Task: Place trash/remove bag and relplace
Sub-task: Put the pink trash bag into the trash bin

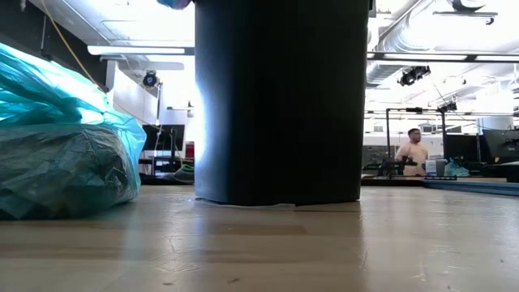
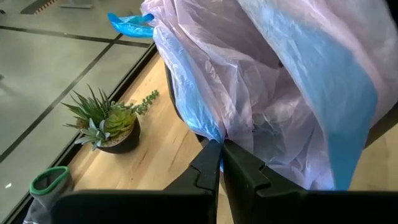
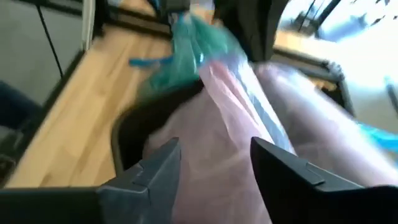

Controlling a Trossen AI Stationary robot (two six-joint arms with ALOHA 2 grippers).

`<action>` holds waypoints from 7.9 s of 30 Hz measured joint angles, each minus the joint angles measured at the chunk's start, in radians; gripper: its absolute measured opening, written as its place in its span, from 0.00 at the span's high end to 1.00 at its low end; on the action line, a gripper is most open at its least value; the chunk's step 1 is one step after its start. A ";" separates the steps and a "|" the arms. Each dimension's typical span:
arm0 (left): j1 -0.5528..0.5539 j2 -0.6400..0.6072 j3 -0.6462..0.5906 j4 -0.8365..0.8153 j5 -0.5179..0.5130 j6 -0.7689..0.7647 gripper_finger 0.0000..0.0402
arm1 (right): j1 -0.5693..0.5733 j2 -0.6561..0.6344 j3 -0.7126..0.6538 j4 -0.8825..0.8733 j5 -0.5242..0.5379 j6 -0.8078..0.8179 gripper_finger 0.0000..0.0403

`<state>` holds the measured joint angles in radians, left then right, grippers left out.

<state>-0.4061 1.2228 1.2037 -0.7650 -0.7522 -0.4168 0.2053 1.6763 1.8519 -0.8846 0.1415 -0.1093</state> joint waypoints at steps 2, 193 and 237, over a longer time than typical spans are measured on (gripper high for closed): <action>0.000 0.000 0.000 0.000 0.003 0.000 1.00 | 0.008 -0.018 0.000 0.031 0.014 -0.004 0.54; -0.248 0.589 0.000 0.054 -0.299 -0.722 0.76 | 0.491 0.171 -0.972 0.342 1.104 1.615 0.68; -0.316 0.604 0.000 -0.031 -0.342 -0.724 0.76 | 0.121 0.080 0.326 -0.571 0.431 0.968 0.68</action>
<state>-0.7219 1.8266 1.2037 -0.7965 -1.0942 -1.1412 0.3265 1.7561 2.1782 -1.4560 0.5725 0.8589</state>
